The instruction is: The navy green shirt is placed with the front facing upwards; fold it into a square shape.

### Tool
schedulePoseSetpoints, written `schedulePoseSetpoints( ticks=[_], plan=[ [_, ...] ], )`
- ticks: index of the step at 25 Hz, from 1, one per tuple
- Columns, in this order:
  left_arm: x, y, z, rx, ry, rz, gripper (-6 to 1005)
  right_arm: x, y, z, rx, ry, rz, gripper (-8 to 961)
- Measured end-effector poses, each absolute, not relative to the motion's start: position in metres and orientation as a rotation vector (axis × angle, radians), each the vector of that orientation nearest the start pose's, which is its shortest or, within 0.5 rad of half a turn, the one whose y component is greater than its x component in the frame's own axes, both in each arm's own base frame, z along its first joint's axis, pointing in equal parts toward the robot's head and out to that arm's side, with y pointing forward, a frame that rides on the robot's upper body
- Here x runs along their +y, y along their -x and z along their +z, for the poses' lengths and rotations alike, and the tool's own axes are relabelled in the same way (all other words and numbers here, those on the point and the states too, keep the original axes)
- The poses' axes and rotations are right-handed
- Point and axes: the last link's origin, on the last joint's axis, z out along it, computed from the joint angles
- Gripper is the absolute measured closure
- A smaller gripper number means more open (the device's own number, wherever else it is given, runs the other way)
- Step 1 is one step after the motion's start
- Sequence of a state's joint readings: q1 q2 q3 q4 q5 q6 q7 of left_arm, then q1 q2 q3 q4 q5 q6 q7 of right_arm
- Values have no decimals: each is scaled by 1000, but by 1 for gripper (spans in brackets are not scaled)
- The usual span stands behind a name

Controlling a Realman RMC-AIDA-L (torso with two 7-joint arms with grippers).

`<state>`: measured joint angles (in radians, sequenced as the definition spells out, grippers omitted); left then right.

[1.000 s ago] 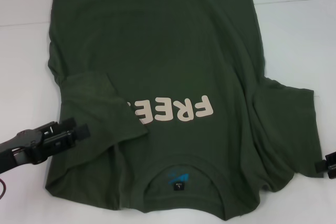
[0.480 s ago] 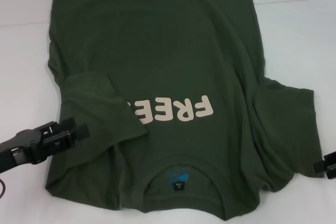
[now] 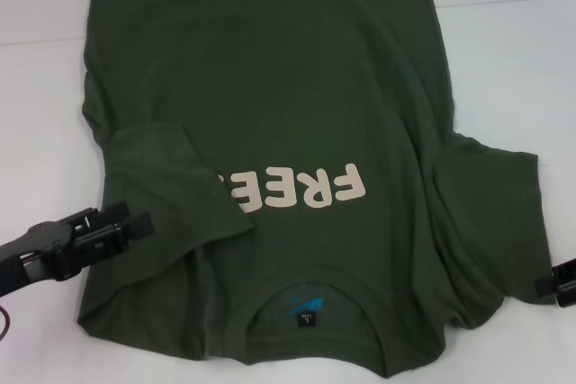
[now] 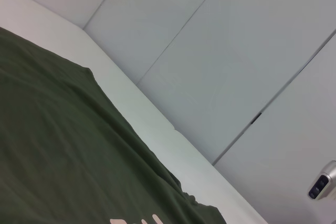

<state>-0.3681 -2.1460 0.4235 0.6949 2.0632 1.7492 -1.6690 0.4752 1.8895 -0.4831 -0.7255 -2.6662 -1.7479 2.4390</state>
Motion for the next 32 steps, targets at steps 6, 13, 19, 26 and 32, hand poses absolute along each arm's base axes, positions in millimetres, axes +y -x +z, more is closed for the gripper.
schedulePoseSetpoints(
  ticks=[6,13,19,26,32],
  plan=[
    [267,299,9,-1252,2466,-1011,231,270,-369,84,2180,2050,-7,461],
    [266,299,9,-1254,2464,-1010,231,270,-370,83,2181,2046,-9,461],
    [266,299,9,-1254,2464,-1010,231,272,-369,82,2181,2049,-8,462],
    [266,299,9,-1254,2464,-1010,231,274,-370,79,2176,2043,-4,463],
    [267,300,9,-1255,2460,-1006,231,274,-369,77,2179,2041,5,464]
  ],
)
